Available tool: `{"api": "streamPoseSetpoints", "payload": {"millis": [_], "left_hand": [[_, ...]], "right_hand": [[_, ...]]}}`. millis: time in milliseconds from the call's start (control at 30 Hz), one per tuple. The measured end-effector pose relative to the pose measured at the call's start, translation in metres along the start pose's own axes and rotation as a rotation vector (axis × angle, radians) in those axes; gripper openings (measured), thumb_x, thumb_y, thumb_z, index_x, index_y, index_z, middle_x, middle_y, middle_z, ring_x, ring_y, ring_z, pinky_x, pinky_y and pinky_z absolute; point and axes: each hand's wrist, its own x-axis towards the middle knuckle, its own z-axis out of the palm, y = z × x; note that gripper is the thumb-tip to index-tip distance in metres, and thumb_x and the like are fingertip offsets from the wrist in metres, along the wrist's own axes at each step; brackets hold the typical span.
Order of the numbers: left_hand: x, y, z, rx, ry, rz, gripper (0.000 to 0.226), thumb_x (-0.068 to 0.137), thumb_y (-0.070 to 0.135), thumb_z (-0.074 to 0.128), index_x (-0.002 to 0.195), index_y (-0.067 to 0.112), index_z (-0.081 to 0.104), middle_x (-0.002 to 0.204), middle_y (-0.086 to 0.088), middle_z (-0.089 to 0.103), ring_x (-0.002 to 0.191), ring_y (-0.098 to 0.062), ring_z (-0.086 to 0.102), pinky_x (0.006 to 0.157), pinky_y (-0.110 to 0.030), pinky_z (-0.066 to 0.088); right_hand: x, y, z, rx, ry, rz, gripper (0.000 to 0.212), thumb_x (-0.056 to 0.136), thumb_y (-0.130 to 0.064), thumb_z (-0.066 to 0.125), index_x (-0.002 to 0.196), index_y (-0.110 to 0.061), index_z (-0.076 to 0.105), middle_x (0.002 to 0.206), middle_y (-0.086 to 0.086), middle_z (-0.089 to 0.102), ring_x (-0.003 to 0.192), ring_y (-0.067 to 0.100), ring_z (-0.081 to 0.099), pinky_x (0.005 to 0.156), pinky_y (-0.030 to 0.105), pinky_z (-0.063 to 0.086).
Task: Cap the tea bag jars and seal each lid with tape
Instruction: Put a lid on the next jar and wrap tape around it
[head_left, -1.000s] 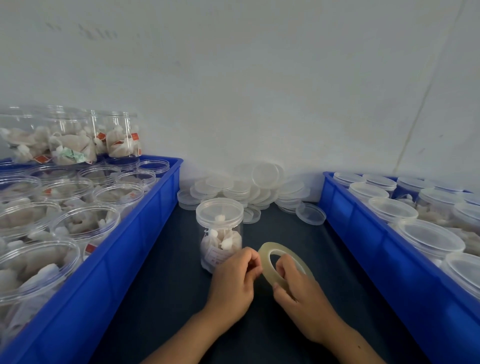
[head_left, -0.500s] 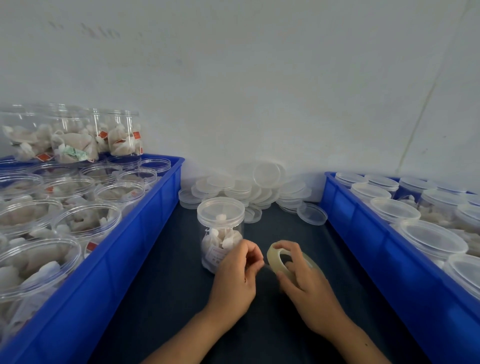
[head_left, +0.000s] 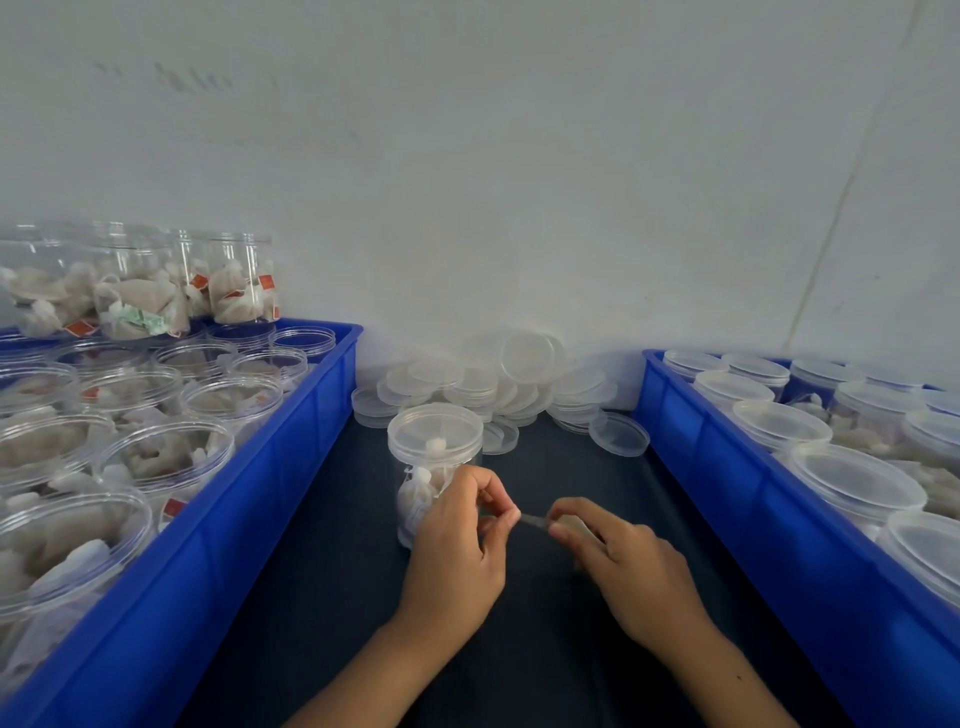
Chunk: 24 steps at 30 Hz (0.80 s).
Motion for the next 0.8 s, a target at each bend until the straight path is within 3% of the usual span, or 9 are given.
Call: {"api": "streamPoseSetpoints", "payload": {"millis": [100, 200, 300, 367, 467, 533, 633, 700, 800], "left_hand": [[0.004, 0.000, -0.007, 0.128, -0.040, 0.107, 0.023, 0.080, -0.003, 0.074, 0.086, 0.012, 0.057, 0.079, 0.012, 0.057, 0.078, -0.004, 0.056, 0.065, -0.008, 0.046], [0.006, -0.004, -0.012, 0.327, -0.040, 0.283, 0.022, 0.075, 0.004, 0.080, 0.084, 0.012, 0.061, 0.078, 0.009, 0.060, 0.070, -0.003, 0.054, 0.059, -0.023, 0.050], [0.007, -0.006, -0.016, 0.410, -0.004, 0.390, 0.017, 0.078, 0.013, 0.074, 0.088, 0.017, 0.061, 0.082, 0.011, 0.061, 0.074, -0.005, 0.054, 0.056, -0.033, 0.053], [0.010, -0.008, -0.019, 0.402, 0.026, 0.443, 0.016, 0.081, 0.017, 0.070, 0.094, 0.016, 0.061, 0.091, 0.009, 0.062, 0.082, -0.006, 0.057, 0.064, -0.032, 0.053], [0.015, -0.015, -0.022, 0.328, 0.167, 0.313, 0.037, 0.085, 0.030, 0.067, 0.115, 0.014, 0.052, 0.121, 0.002, 0.057, 0.114, -0.007, 0.049, 0.095, -0.027, 0.044], [0.018, -0.023, -0.028, 0.234, 0.254, 0.129, 0.059, 0.080, 0.044, 0.069, 0.125, 0.015, 0.044, 0.136, -0.001, 0.046, 0.127, -0.009, 0.040, 0.105, -0.023, 0.032], [0.021, -0.037, -0.035, -0.016, 0.152, -0.196, 0.096, 0.061, 0.057, 0.082, 0.136, 0.029, 0.029, 0.143, 0.008, 0.033, 0.135, -0.004, 0.032, 0.107, -0.017, 0.027], [0.020, -0.045, -0.035, -0.200, 0.039, -0.349, 0.108, 0.053, 0.042, 0.087, 0.137, 0.036, 0.019, 0.143, 0.011, 0.033, 0.133, -0.001, 0.037, 0.102, -0.009, 0.030], [0.018, -0.054, -0.033, -0.253, -0.046, -0.372, 0.105, 0.062, 0.019, 0.090, 0.134, 0.048, 0.020, 0.133, 0.000, 0.052, 0.121, -0.005, 0.055, 0.097, -0.012, 0.043]], "right_hand": [[-0.001, 0.001, -0.003, 0.111, -0.051, 0.036, 0.008, 0.096, -0.047, 0.042, 0.097, -0.050, 0.050, 0.082, -0.013, 0.062, 0.069, 0.002, 0.059, 0.059, 0.025, 0.051], [-0.001, -0.001, -0.002, 0.287, -0.035, 0.013, 0.019, 0.096, -0.024, 0.053, 0.083, -0.037, 0.059, 0.085, -0.008, 0.064, 0.065, 0.001, 0.057, 0.057, 0.024, 0.050], [0.001, -0.003, -0.002, 0.364, 0.008, 0.054, 0.019, 0.093, -0.026, 0.058, 0.075, -0.027, 0.063, 0.073, -0.001, 0.061, 0.059, 0.004, 0.047, 0.059, 0.028, 0.041], [0.003, -0.005, -0.004, 0.439, 0.068, 0.049, 0.019, 0.092, -0.027, 0.059, 0.074, -0.024, 0.065, 0.062, 0.000, 0.053, 0.055, 0.004, 0.042, 0.056, 0.026, 0.036], [0.005, -0.012, -0.012, 0.413, 0.157, -0.021, 0.016, 0.088, -0.032, 0.060, 0.074, -0.027, 0.065, 0.061, 0.000, 0.053, 0.054, 0.004, 0.043, 0.054, 0.024, 0.035], [0.008, -0.018, -0.019, 0.293, 0.190, -0.096, 0.012, 0.088, -0.033, 0.059, 0.076, -0.032, 0.063, 0.065, -0.005, 0.056, 0.054, 0.005, 0.046, 0.052, 0.020, 0.035], [0.016, -0.029, -0.031, 0.175, 0.214, -0.191, 0.011, 0.090, -0.029, 0.059, 0.080, -0.033, 0.062, 0.069, -0.023, 0.057, 0.057, 0.002, 0.051, 0.050, 0.014, 0.034], [0.023, -0.038, -0.034, 0.172, 0.223, -0.212, 0.015, 0.091, -0.030, 0.059, 0.077, -0.034, 0.059, 0.070, -0.024, 0.056, 0.061, 0.001, 0.051, 0.052, 0.017, 0.034], [0.033, -0.049, -0.032, 0.184, 0.237, -0.232, 0.016, 0.090, -0.035, 0.059, 0.074, -0.035, 0.057, 0.068, -0.020, 0.056, 0.061, 0.003, 0.049, 0.053, 0.023, 0.036]]}}
